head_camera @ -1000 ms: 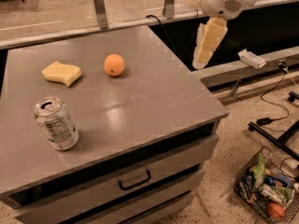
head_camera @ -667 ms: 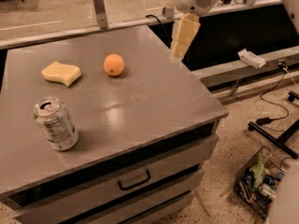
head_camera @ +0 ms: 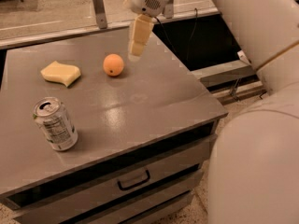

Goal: Pick sponge

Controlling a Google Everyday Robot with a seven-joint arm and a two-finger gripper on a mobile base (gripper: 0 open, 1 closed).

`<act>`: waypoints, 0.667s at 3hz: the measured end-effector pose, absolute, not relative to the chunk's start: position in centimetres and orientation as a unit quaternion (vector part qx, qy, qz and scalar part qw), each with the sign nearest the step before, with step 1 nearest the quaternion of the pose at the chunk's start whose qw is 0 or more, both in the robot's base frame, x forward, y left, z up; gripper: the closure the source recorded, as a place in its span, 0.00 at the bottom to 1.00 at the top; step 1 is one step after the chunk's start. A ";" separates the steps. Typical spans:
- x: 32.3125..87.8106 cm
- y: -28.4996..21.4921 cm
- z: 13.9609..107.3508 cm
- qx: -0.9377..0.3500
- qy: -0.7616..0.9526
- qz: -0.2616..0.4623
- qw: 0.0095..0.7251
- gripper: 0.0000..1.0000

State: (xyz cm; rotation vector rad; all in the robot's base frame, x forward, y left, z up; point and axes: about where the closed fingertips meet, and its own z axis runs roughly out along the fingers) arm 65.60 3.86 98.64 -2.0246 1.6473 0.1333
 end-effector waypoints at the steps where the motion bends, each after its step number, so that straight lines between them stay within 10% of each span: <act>1: 66.3 7.9 97.9 -0.745 0.606 0.074 0.267 0.00; 2: 66.7 14.9 96.5 -0.743 0.599 0.110 0.278 0.00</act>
Offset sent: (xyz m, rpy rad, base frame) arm 0.0085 0.1156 -0.0178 0.1040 0.0671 0.0574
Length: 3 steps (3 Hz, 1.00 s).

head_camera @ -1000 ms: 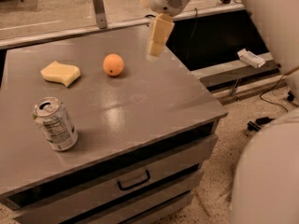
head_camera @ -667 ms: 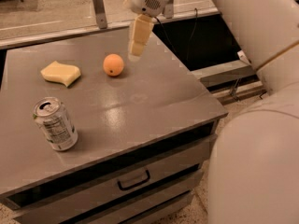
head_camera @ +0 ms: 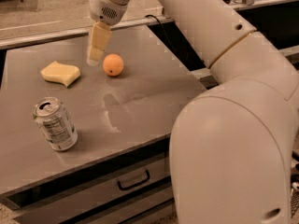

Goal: Pick sponge

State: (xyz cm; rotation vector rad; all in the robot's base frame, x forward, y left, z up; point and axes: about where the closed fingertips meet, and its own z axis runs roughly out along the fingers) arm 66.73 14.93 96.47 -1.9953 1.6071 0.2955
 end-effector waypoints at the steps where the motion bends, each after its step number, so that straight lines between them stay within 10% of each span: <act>1: 66.7 14.9 96.5 -0.743 0.599 0.110 0.278 0.00; 3: 70.1 19.7 92.6 -0.705 0.613 0.175 0.311 0.00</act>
Offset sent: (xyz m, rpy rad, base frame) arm 0.0414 0.0452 -0.0294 0.1816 0.0743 -0.0110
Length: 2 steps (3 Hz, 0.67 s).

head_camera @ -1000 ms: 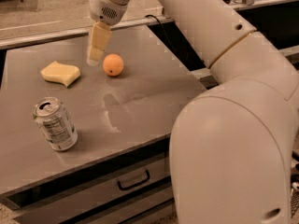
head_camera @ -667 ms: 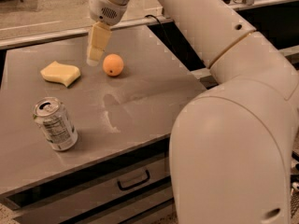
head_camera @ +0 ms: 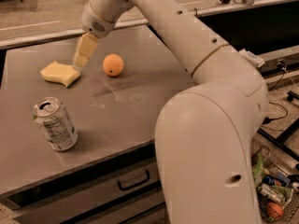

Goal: Pick sponge

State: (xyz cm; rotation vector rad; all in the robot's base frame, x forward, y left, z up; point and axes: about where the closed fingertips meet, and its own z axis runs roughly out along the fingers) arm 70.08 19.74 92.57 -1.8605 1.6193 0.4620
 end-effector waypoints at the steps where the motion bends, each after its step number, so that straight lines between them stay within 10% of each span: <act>1: 70.9 22.3 90.8 -0.685 0.631 0.180 0.316 0.00; 2: 70.7 24.6 89.2 -0.681 0.636 0.176 0.318 0.00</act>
Offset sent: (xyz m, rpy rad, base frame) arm -0.0022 0.0745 -0.0535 0.0112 0.0023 -0.0841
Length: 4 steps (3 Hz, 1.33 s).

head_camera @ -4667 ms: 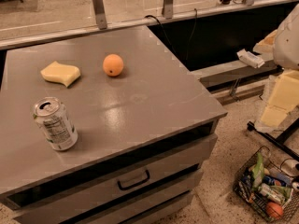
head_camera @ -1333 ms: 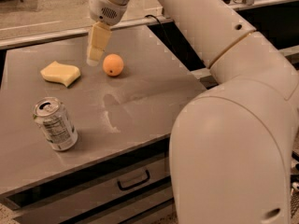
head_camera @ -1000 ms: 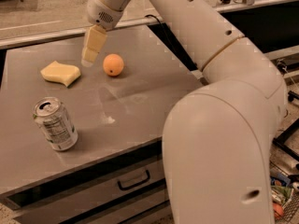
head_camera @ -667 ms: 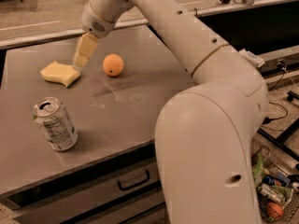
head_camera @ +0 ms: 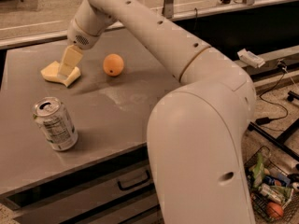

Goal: Pick sponge

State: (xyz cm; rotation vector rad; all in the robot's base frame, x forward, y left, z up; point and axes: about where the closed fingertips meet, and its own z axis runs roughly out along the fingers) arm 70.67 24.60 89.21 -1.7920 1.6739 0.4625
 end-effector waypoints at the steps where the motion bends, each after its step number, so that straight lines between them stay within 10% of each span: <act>1: 69.9 26.0 87.5 -0.677 0.642 0.179 0.311 0.00; 2: 68.8 26.9 85.6 -0.677 0.648 0.188 0.295 0.00; 4: 67.8 27.3 84.0 -0.665 0.660 0.204 0.282 0.41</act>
Offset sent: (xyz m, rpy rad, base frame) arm -0.0308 0.0299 -0.0537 -0.0293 0.0928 -0.0064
